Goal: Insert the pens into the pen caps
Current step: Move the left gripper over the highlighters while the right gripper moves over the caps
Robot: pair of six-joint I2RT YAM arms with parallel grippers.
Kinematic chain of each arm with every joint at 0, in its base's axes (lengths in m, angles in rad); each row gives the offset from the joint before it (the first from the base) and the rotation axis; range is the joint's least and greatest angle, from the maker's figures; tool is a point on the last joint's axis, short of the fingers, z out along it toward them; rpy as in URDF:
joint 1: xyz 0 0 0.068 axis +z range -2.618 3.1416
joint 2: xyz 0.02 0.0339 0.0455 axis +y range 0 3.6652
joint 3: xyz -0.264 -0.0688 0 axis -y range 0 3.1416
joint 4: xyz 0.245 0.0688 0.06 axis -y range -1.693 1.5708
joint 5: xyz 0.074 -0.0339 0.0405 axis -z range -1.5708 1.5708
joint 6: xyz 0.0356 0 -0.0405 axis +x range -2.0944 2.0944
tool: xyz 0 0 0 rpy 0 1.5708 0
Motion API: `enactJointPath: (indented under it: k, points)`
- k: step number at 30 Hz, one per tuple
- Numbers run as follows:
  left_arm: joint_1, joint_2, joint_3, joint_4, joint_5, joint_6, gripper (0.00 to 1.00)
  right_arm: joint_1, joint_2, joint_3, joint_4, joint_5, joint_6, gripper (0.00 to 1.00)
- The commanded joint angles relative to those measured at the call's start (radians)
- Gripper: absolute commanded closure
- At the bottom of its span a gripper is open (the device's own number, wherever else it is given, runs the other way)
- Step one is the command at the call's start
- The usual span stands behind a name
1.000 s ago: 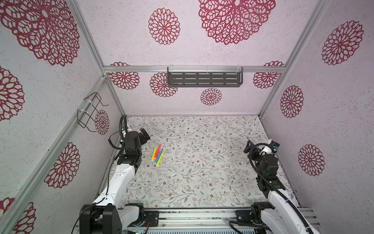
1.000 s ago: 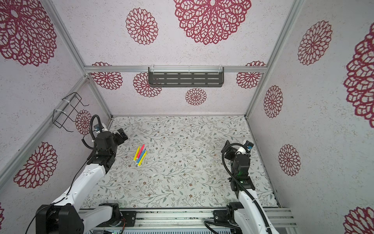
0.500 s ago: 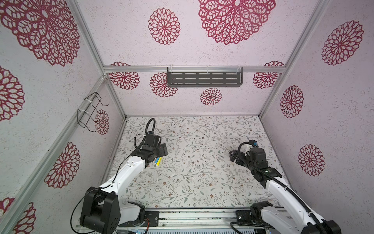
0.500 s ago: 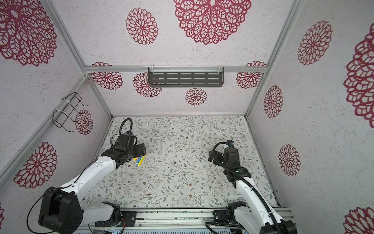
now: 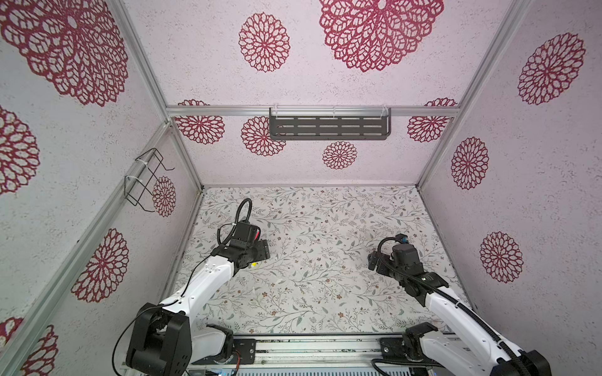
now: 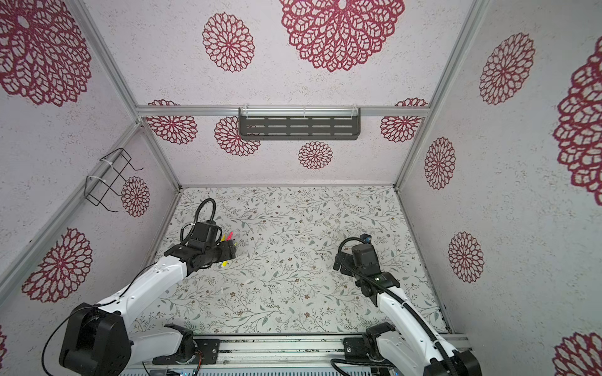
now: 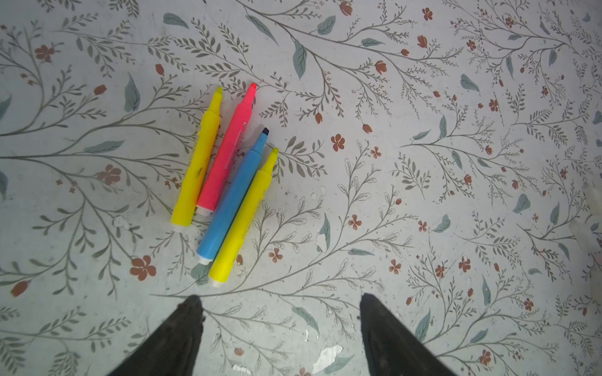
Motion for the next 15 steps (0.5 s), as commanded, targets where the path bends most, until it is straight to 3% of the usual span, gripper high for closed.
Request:
enactJointPath:
  k: [1,7,12,15]
  points:
    - [-0.011,-0.016,-0.005,-0.003,0.013,-0.018,0.22,0.008,0.014,0.016,-0.036,0.016,0.029,0.01]
    - [-0.024,0.000,0.011,-0.014,0.008,-0.017,0.22,0.015,0.011,0.018,-0.120,0.133,0.085,0.01]
    - [-0.044,0.027,0.044,-0.045,-0.001,-0.012,0.24,0.015,-0.069,-0.026,-0.066,-0.026,0.001,0.01]
    - [-0.053,0.047,0.056,-0.058,-0.014,-0.014,0.26,0.014,-0.085,-0.029,-0.047,-0.048,-0.001,0.01]
